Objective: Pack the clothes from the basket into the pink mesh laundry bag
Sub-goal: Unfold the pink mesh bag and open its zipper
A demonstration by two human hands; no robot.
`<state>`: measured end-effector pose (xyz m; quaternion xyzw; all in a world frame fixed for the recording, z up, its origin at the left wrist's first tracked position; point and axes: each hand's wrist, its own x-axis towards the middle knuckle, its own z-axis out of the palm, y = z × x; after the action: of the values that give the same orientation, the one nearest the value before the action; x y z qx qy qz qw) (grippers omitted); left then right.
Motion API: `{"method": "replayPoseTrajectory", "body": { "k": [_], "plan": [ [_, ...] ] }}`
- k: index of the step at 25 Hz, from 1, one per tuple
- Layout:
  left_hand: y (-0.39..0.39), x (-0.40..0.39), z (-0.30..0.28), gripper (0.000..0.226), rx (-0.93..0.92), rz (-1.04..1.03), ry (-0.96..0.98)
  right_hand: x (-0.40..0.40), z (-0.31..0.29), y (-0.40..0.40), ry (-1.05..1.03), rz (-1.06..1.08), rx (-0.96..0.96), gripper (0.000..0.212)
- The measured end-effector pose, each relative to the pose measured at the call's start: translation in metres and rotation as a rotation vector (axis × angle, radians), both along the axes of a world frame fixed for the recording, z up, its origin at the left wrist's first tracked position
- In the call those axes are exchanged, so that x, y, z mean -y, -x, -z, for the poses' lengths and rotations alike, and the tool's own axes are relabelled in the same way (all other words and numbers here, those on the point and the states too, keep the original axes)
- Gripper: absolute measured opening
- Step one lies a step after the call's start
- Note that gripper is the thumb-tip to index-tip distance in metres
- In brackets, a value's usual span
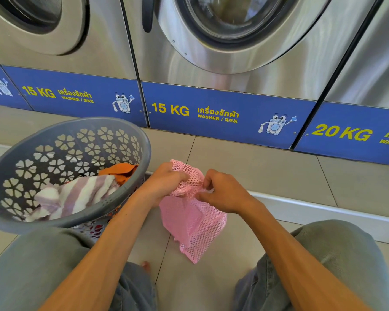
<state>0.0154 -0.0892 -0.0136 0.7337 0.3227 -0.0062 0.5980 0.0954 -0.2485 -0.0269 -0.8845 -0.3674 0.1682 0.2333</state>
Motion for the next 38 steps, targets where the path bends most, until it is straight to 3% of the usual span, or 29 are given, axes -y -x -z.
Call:
{"method": "replayPoseTrajectory", "body": {
  "k": [4, 6, 11, 15, 18, 21, 23, 30, 35, 38],
  "plan": [
    [-0.001, 0.000, -0.002, 0.033, 0.059, -0.048, 0.163, -0.003, 0.003, -0.001, -0.061, -0.020, 0.039, 0.014],
    [0.001, 0.003, -0.006, 0.032, 0.089, -0.017, 0.179, -0.005, 0.002, 0.000, -0.089, -0.040, 0.022, 0.017],
    [0.004, 0.013, -0.020, 0.098, 0.222, 0.253, 0.260, -0.006, -0.009, 0.002, -0.213, 0.035, -0.074, 0.026],
    [0.003, 0.017, -0.020, 0.093, 0.308, 0.305, 0.527, -0.003, -0.018, -0.002, -0.335, 0.166, -0.118, 0.028],
    [0.005, 0.018, -0.014, 0.047, 0.293, 0.365, 0.252, -0.002, -0.015, -0.001, -0.298, 0.117, -0.100, 0.025],
    [0.002, 0.019, -0.006, 0.015, 0.195, 0.115, -0.066, -0.002, -0.012, 0.003, -0.223, 0.020, -0.083, 0.027],
    [0.002, 0.017, -0.005, 0.019, 0.156, -0.026, -0.120, -0.005, -0.011, 0.003, -0.199, 0.016, -0.087, 0.029],
    [0.005, -0.001, -0.020, 0.017, 0.116, -0.082, -0.146, 0.000, -0.019, -0.011, -0.117, 0.141, 0.040, 0.027],
    [0.006, -0.014, -0.027, 0.016, 0.188, -0.164, -0.071, 0.019, -0.025, -0.045, -0.045, 0.541, 0.156, 0.026],
    [0.004, -0.012, -0.024, 0.021, 0.145, -0.207, -0.245, 0.029, -0.025, -0.056, -0.089, 0.659, 0.082, 0.028]
  ]
}}
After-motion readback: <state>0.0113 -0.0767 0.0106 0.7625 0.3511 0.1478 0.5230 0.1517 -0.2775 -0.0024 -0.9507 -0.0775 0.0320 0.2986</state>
